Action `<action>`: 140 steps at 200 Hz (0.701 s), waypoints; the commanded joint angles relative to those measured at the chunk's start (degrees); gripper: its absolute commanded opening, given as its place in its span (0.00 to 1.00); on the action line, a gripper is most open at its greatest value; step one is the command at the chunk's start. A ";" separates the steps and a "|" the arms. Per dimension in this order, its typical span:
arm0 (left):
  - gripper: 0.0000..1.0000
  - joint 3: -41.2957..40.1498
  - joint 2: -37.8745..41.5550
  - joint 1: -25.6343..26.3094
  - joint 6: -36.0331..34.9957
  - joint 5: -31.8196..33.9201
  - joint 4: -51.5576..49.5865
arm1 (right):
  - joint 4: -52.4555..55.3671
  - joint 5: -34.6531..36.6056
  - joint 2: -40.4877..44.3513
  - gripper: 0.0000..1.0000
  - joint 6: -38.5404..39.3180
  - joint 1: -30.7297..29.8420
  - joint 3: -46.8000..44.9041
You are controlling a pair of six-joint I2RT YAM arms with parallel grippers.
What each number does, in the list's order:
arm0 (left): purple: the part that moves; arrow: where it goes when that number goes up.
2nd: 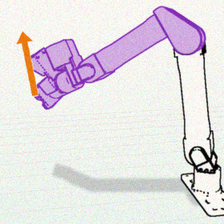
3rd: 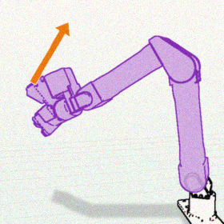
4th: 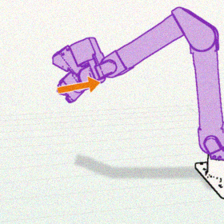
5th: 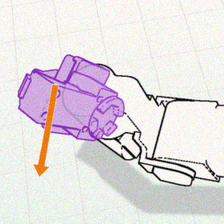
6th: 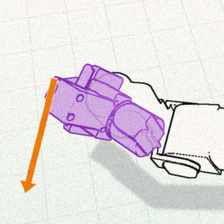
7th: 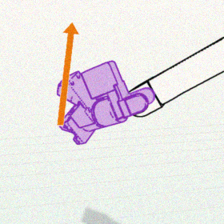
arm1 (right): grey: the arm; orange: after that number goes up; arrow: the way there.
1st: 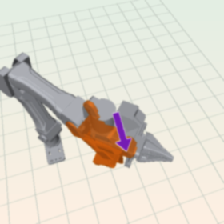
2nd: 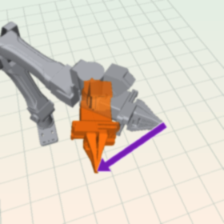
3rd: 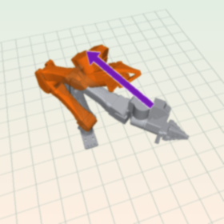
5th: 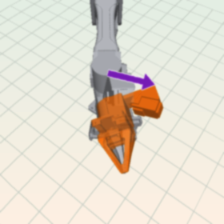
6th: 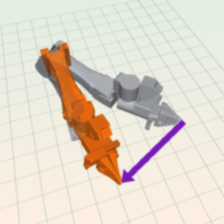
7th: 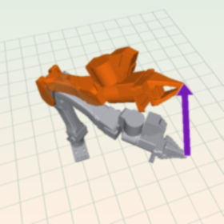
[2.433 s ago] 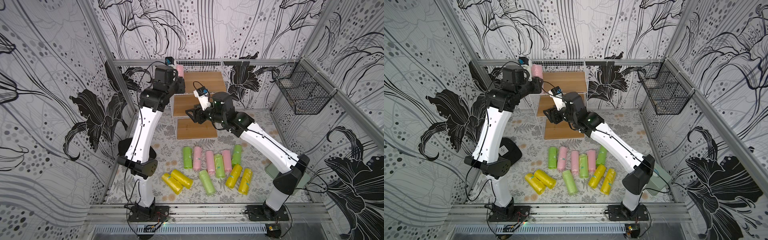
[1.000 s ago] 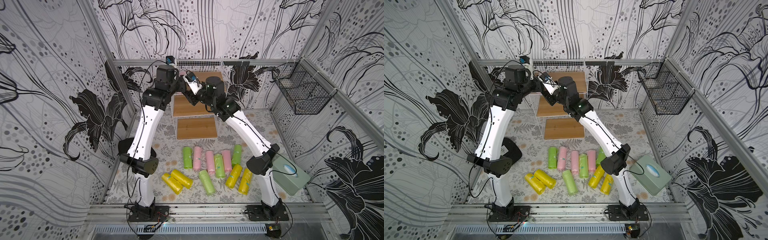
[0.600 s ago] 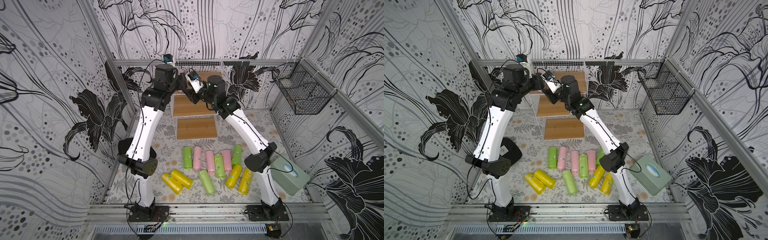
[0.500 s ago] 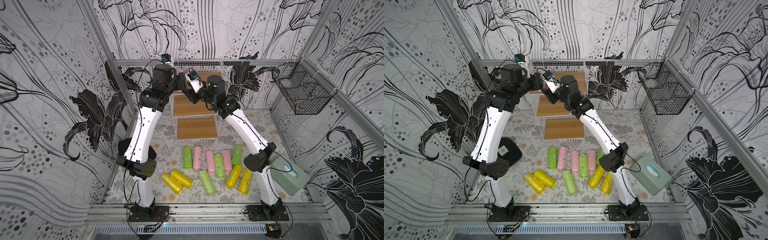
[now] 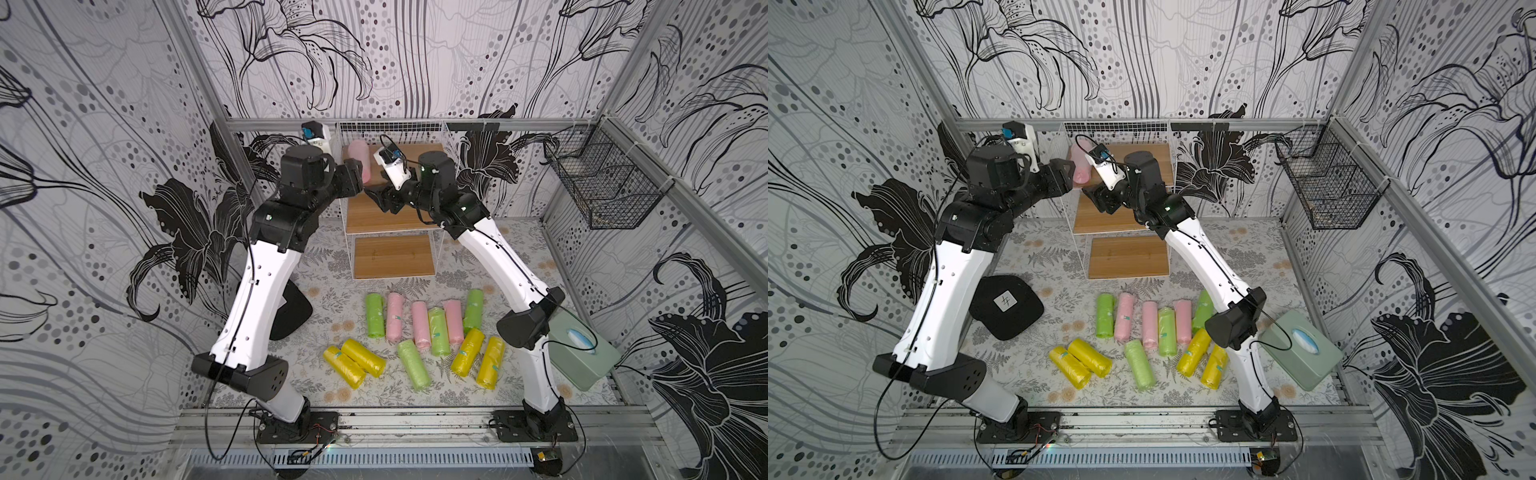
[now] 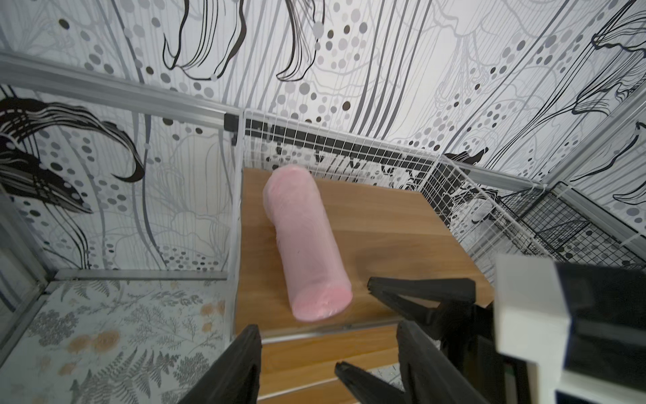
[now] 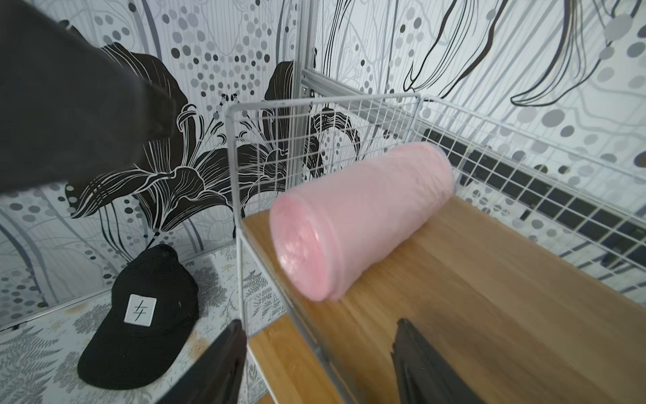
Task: Sort the rolls of trash bags by color and place them on the shelf
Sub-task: Place the roll of trash bags on the shelf, then pick up the roll of trash bags from the center of the board.
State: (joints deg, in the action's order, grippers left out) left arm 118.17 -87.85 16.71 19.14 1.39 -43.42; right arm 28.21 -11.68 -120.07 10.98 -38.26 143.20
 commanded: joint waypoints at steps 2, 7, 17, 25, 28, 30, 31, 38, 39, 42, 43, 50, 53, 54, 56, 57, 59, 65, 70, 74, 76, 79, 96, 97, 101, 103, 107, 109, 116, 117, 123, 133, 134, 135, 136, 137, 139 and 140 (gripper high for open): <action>0.64 -10.17 8.22 -0.06 3.50 -1.33 5.59 | 3.50 2.82 10.28 0.70 -2.17 0.20 -6.17; 0.64 -12.94 10.03 -0.04 3.96 -1.35 5.78 | 4.19 3.67 11.88 0.70 -2.76 0.20 -8.18; 0.64 -18.75 13.33 -0.03 5.19 -1.58 6.28 | 5.53 5.19 15.55 0.70 -4.35 0.16 -12.21; 0.63 -23.43 15.70 -0.03 6.36 -1.94 6.78 | 6.49 6.10 18.64 0.69 -5.86 0.07 -16.33; 0.63 -25.20 16.50 -0.01 6.89 -2.08 7.02 | 6.75 6.52 19.81 0.69 -6.53 0.02 -17.99; 0.63 -26.37 17.15 0.03 7.10 -2.24 7.16 | 6.90 6.68 20.39 0.69 -6.99 0.03 -18.82; 0.63 -26.96 17.48 0.01 7.30 -2.34 7.23 | 7.01 6.81 20.92 0.69 -7.19 0.03 -19.57; 0.63 -30.95 19.16 0.05 8.38 -3.30 7.47 | 7.21 7.58 23.78 0.69 -8.35 -0.13 -24.37; 0.63 -31.45 19.36 0.06 8.51 -3.40 7.43 | 7.17 7.65 23.94 0.69 -8.43 -0.14 -25.07; 0.62 -33.02 19.99 0.12 9.05 -3.67 7.32 | 7.09 8.06 26.12 0.68 -9.03 -0.27 -27.13; 0.62 -33.27 20.21 0.14 9.11 -3.72 7.31 | 7.02 8.16 26.60 0.68 -9.30 -0.25 -27.81; 0.62 -37.37 21.47 0.44 10.17 -4.44 7.29 | 6.93 8.91 29.44 0.68 -10.76 -0.41 -32.54; 0.62 -39.04 22.10 0.57 10.61 -4.77 7.37 | 7.13 9.28 30.55 0.68 -11.21 -0.53 -34.51; 0.62 -39.58 22.32 0.63 10.77 -4.88 7.47 | 7.22 9.34 30.88 0.68 -11.36 -0.56 -35.11; 0.62 -40.71 22.65 0.79 11.19 -5.03 7.65 | 7.39 9.45 31.39 0.68 -11.69 -0.58 -35.82; 0.61 -41.30 22.78 0.87 11.45 -5.14 7.73 | 7.43 9.55 31.83 0.68 -11.87 -0.58 -36.64; 0.61 -42.37 23.09 1.00 11.89 -5.38 7.98 | 7.71 9.81 32.60 0.68 -12.21 -0.63 -37.96; 0.61 -45.61 23.71 1.56 13.03 -6.18 8.69 | 8.26 10.37 34.52 0.68 -13.27 -0.67 -41.44; 0.61 -48.08 24.14 2.13 13.82 -6.83 9.19 | 8.79 10.89 35.69 0.67 -14.11 -0.77 -44.72; 0.61 -49.87 24.13 2.96 14.47 -7.14 9.43 | 9.37 11.22 36.83 0.67 -14.85 -0.76 -46.76; 0.61 -50.47 24.16 3.32 14.75 -7.24 9.52 | 9.66 11.28 37.25 0.67 -15.25 -0.76 -47.83; 0.61 -51.90 24.14 3.90 15.13 -7.54 9.69 | 10.11 11.32 37.89 0.67 -15.98 -0.80 -49.16; 0.61 -57.42 23.14 7.48 16.55 -7.25 10.40 | 12.44 8.35 40.64 0.64 -20.88 -0.93 -57.06; 0.61 -57.56 23.06 7.65 16.63 -7.18 10.47 | 12.55 8.04 40.71 0.64 -21.25 -0.98 -57.54; 0.61 -58.75 22.65 8.26 16.87 -7.22 10.85 | 12.85 6.85 41.07 0.64 -22.52 -1.21 -59.35; 0.61 -59.17 22.44 8.50 17.02 -7.44 11.06 | 12.99 6.45 41.13 0.64 -23.21 -1.40 -60.18; 0.61 -60.05 21.97 8.80 17.23 -8.03 11.49 | 13.22 5.59 41.37 0.63 -24.56 -1.78 -61.83; 0.61 -60.42 21.70 8.89 17.38 -8.41 11.68 | 13.20 5.30 41.44 0.63 -25.30 -2.05 -62.72; 0.61 -61.66 20.97 8.98 17.66 -9.73 12.31 | 12.58 4.71 41.71 0.62 -27.79 -3.38 -65.80; 0.61 -61.83 20.84 9.01 17.68 -9.91 12.40 | 12.44 4.64 41.69 0.62 -27.96 -3.56 -66.26; 0.61 -62.67 20.19 9.02 17.30 -10.75 12.64 | 11.43 4.41 41.83 0.62 -29.93 -5.33 -68.75; 0.61 -63.37 18.93 8.96 16.15 -11.23 12.36 | 9.78 4.39 41.47 0.62 -32.87 -8.01 -71.92; 0.61 -63.39 18.81 8.95 16.04 -11.27 12.33 | 9.68 4.39 41.39 0.62 -33.13 -8.25 -72.14; 0.61 -63.45 18.66 8.95 15.90 -11.30 12.28 | 9.55 4.39 41.27 0.62 -33.39 -8.46 -72.33; 0.61 -63.43 18.54 8.95 15.78 -11.31 12.20 | 9.44 4.39 41.21 0.62 -33.70 -8.57 -72.43; 0.61 -63.47 18.44 8.95 15.64 -11.36 12.17 | 9.34 4.43 41.09 0.62 -34.03 -8.84 -72.66; 0.61 -63.49 18.18 8.93 15.38 -11.53 12.09 | 9.04 4.51 40.89 0.62 -34.65 -9.26 -73.09; 0.61 -63.50 18.04 8.94 15.21 -11.69 12.07 | 8.87 4.54 40.84 0.62 -34.99 -9.45 -73.21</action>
State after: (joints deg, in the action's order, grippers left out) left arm 55.37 -68.51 25.80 34.79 -7.44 -35.53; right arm 37.56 -4.93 -78.76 -13.41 -42.74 74.52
